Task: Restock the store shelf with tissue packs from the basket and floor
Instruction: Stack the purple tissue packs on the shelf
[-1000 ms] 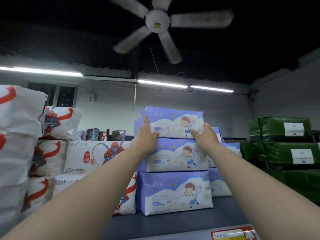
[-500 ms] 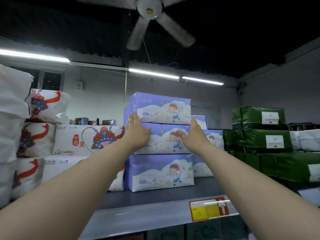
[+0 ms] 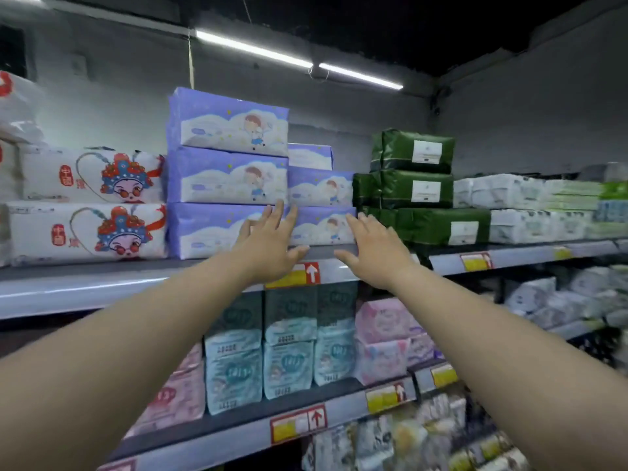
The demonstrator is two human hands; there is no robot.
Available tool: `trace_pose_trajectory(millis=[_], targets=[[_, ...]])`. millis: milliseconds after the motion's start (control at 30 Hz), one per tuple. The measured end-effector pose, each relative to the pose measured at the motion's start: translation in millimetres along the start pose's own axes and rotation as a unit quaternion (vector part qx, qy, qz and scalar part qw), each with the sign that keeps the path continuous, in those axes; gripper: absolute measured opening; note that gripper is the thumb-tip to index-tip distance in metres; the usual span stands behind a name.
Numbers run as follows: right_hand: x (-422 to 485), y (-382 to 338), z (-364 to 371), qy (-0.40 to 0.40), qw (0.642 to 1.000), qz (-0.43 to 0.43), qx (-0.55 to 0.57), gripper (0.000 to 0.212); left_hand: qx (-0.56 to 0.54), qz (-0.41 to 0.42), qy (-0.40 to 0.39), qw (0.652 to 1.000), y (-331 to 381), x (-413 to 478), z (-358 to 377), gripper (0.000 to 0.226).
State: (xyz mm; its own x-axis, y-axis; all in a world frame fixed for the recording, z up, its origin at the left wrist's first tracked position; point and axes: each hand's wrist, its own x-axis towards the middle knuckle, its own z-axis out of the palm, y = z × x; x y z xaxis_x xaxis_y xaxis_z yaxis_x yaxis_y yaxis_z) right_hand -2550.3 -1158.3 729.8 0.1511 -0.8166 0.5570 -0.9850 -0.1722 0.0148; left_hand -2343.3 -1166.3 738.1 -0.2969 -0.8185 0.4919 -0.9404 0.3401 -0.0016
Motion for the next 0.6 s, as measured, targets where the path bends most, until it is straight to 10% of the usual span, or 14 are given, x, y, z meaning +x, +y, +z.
trace_pose_trajectory(millis=[600], targets=[[-281,180,33,-0.196,0.942,0.261,-0.072,0.083,-0.031,0.292,-0.187,0.937,275,-66,148,0.082]])
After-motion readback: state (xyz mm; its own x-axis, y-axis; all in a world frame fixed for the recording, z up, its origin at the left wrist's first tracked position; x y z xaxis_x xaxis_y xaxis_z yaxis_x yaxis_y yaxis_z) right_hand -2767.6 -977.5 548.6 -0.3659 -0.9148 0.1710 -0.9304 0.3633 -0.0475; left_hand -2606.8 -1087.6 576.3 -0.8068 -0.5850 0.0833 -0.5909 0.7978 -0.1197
